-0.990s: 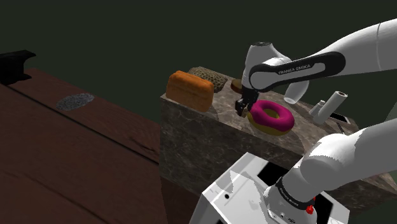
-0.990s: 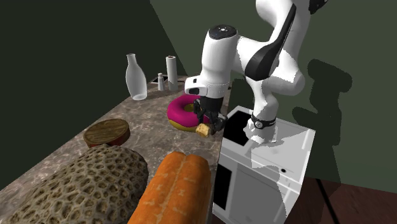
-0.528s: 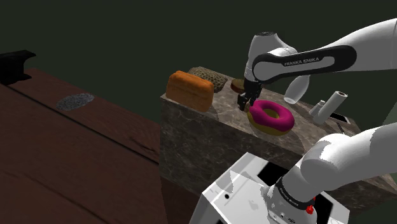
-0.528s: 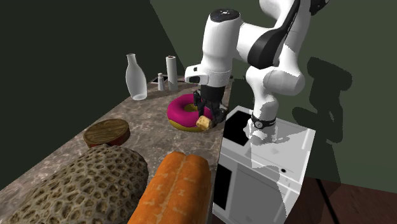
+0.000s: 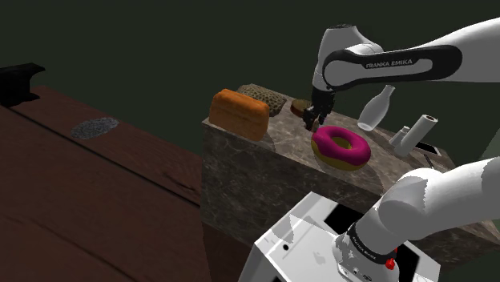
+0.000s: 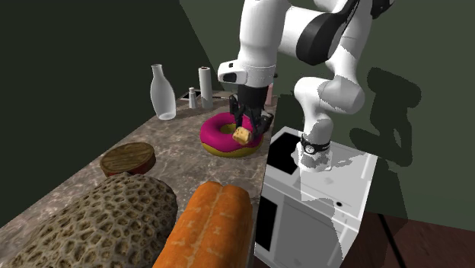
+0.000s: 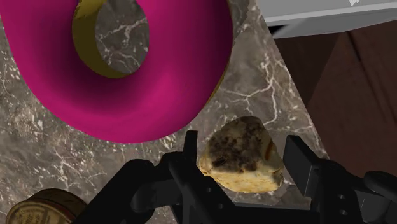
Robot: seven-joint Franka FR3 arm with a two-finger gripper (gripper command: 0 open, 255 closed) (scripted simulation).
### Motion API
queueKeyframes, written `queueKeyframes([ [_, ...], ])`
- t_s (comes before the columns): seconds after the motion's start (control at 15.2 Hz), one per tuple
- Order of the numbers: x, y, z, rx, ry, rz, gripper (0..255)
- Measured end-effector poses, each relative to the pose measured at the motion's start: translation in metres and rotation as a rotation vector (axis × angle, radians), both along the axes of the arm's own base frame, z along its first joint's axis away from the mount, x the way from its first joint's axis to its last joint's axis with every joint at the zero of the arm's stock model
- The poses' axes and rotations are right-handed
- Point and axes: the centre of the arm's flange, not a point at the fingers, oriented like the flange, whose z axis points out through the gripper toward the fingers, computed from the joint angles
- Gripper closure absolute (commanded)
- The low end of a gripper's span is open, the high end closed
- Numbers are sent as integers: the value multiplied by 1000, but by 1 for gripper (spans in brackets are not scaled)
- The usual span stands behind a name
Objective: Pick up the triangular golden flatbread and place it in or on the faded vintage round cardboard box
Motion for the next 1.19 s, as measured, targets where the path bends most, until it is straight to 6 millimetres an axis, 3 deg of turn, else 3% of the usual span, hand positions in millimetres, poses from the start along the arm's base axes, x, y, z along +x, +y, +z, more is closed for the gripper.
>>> queueKeyframes([
  [0.2,19,-26,7,1,0,0,255],
  [1.19,121,-194,11,1,0,-1,255],
])
